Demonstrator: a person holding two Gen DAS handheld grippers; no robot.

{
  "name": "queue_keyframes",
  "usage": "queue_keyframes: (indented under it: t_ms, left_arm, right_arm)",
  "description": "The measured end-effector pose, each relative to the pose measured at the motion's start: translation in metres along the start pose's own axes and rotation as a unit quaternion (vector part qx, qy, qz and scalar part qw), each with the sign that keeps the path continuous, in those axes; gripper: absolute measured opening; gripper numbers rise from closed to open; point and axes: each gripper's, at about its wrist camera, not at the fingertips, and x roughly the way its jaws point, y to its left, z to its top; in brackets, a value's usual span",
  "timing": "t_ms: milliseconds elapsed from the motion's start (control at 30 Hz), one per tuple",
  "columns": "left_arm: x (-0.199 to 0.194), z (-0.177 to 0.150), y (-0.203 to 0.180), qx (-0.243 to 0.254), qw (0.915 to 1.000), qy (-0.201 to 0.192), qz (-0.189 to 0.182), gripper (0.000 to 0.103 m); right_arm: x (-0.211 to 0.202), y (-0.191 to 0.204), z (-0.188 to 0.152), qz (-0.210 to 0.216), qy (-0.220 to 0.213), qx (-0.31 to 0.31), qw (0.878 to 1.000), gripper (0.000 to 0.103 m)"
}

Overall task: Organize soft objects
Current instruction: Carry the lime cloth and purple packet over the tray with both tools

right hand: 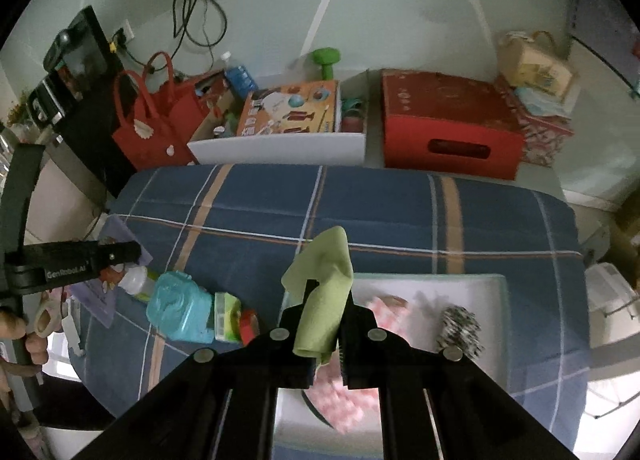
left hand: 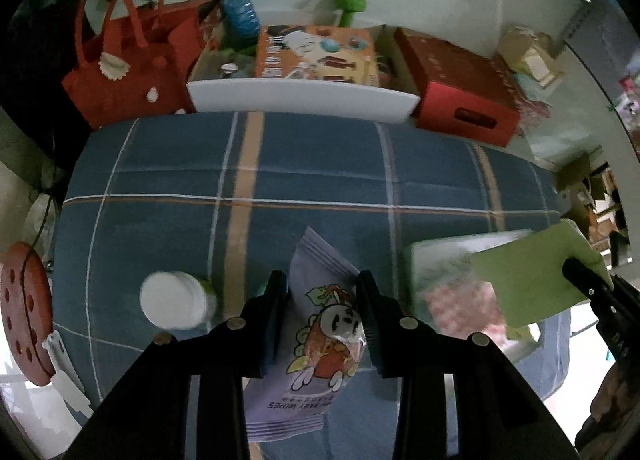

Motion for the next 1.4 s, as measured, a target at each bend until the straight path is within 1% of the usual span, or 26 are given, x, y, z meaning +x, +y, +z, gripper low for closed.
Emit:
queue_keyframes:
  t_ms: [167, 267, 633, 833, 1067, 1333, 1400]
  left_arm:
    - [-0.01, -0.018, -0.035, 0.024, 0.9996, 0.0, -0.011, 0.037]
    - [-0.011, -0.03, -0.059, 0.042, 0.999, 0.001, -0.017, 0.037]
    - [0.008, -0.062, -0.126, 0.091, 0.9946, 0.02, -0.045, 0.038]
    - [0.021, -0.067, -0.151, 0.104, 0.992, 0.017, -0.069, 0.038]
    - [0.043, -0.065, -0.173, 0.108, 0.9899, 0.009, -0.092, 0.038]
    - [0.075, -0.057, -0.193, 0.109, 0.9872, 0.013, -0.116, 0.038]
    - [0.086, -0.055, -0.197, 0.113, 0.9867, 0.018, -0.116, 0.038]
  right_arm:
    - [-0.031, -0.024, -0.02, -0.008, -0.01, 0.014, 1.0, 0.009]
    - [-0.041, -0.035, -0.03, -0.017, -0.01, 0.017, 1.0, 0.009]
    - [-0.046, -0.075, -0.056, -0.038, 0.003, 0.041, 0.998, 0.009]
    - [-0.034, -0.087, -0.059, -0.043, 0.01, 0.049, 0.998, 0.009]
    - [-0.005, -0.104, -0.063, -0.05, 0.029, 0.064, 0.996, 0.009]
    - [0.028, -0.124, -0.064, -0.058, 0.047, 0.076, 0.994, 0.009]
    - [0.038, -0.128, -0.063, -0.058, 0.053, 0.076, 0.994, 0.009]
